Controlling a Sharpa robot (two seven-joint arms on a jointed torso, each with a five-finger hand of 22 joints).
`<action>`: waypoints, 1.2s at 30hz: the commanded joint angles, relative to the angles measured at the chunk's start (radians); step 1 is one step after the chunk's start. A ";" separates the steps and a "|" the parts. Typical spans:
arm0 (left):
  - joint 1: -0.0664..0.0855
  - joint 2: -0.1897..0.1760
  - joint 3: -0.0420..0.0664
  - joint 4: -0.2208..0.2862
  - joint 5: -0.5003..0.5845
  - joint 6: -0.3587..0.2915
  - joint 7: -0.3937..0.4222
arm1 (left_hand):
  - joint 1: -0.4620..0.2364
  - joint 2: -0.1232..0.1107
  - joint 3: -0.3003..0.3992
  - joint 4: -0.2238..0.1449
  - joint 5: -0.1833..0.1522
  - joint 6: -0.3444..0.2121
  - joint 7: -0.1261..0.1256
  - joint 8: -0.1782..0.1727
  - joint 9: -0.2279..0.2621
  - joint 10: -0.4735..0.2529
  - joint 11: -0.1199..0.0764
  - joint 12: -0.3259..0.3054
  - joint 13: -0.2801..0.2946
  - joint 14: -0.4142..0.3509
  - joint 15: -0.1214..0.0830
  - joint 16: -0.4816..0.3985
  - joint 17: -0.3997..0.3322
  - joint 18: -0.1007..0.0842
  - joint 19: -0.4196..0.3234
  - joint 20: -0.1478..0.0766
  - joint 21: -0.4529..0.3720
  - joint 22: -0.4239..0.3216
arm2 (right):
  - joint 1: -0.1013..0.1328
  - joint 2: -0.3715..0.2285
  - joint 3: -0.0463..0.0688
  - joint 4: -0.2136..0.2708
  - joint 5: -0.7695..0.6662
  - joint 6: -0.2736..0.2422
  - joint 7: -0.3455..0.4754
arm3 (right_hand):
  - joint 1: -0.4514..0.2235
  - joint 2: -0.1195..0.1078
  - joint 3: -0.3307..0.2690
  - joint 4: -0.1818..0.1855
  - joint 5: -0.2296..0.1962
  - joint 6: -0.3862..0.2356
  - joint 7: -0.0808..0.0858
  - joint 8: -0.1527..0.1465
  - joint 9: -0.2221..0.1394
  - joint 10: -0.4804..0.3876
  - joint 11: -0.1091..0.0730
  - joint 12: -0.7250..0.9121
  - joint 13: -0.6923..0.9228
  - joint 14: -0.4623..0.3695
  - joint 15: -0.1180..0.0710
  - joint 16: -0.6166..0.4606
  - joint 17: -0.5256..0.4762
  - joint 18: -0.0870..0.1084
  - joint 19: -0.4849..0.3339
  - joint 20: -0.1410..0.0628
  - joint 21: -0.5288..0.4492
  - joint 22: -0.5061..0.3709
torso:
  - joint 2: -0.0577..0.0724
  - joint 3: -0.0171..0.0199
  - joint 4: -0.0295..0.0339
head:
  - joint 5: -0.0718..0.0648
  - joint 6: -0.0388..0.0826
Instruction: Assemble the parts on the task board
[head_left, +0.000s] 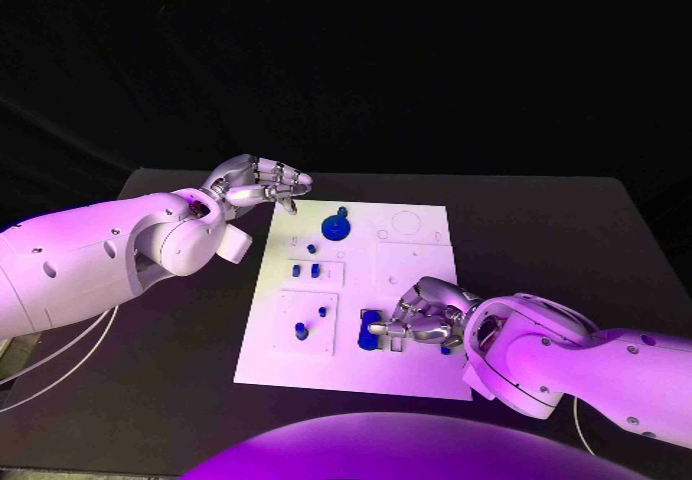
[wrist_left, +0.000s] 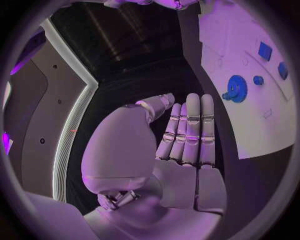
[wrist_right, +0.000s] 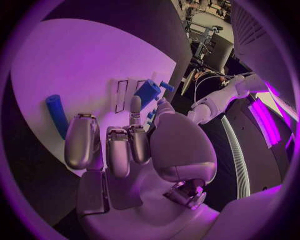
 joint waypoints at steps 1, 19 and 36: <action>0.001 0.002 0.001 0.000 -0.002 0.002 0.005 | -0.008 -0.002 -0.001 -0.007 0.002 -0.006 -0.001 0.007 0.001 -0.004 0.000 0.004 0.001 -0.004 0.002 0.005 0.001 0.013 -0.005 0.002 0.000 -0.002 | 0.001 -0.011 0.000 0.017 -0.020 0.027 0.034 | 0.025 -0.007 -0.006 -0.005 -0.001 -0.001 -0.004 0.007 0.003 0.079 -0.005 0.007 0.188 0.097 -0.005 0.007 0.221 -0.008 0.017 -0.008 0.009 0.183 | -0.001 -0.0003 -0.0006 | -0.001 0.001; 0.000 0.002 0.001 0.000 -0.005 0.010 0.002 | -0.007 -0.001 0.001 -0.009 0.002 -0.006 -0.001 0.008 0.002 -0.005 0.000 0.006 0.001 -0.005 0.002 0.005 0.001 0.013 -0.005 0.002 0.000 -0.001 | -0.002 0.020 0.000 -0.008 -0.001 0.086 0.044 | 0.121 0.011 0.007 -0.007 0.001 -0.003 -0.013 0.030 0.042 0.079 -0.013 0.005 0.189 0.096 -0.012 0.006 0.218 -0.007 0.014 -0.014 0.002 0.181 | 0.002 -0.0001 0.0019 | -0.001 0.000; 0.000 -0.003 0.000 0.001 -0.005 0.007 0.002 | -0.007 -0.001 0.001 -0.009 0.002 -0.006 -0.001 0.008 0.002 -0.005 0.000 0.006 0.001 -0.005 0.002 0.005 0.001 0.013 -0.005 0.002 0.000 -0.001 | -0.003 0.020 0.000 -0.034 -0.006 0.068 0.025 | 0.109 0.049 0.013 -0.002 -0.001 -0.004 -0.013 0.033 0.057 0.082 -0.013 0.012 0.195 0.097 -0.012 0.007 0.223 -0.008 0.016 -0.015 0.010 0.183 | 0.001 0.0005 -0.0002 | 0.000 -0.002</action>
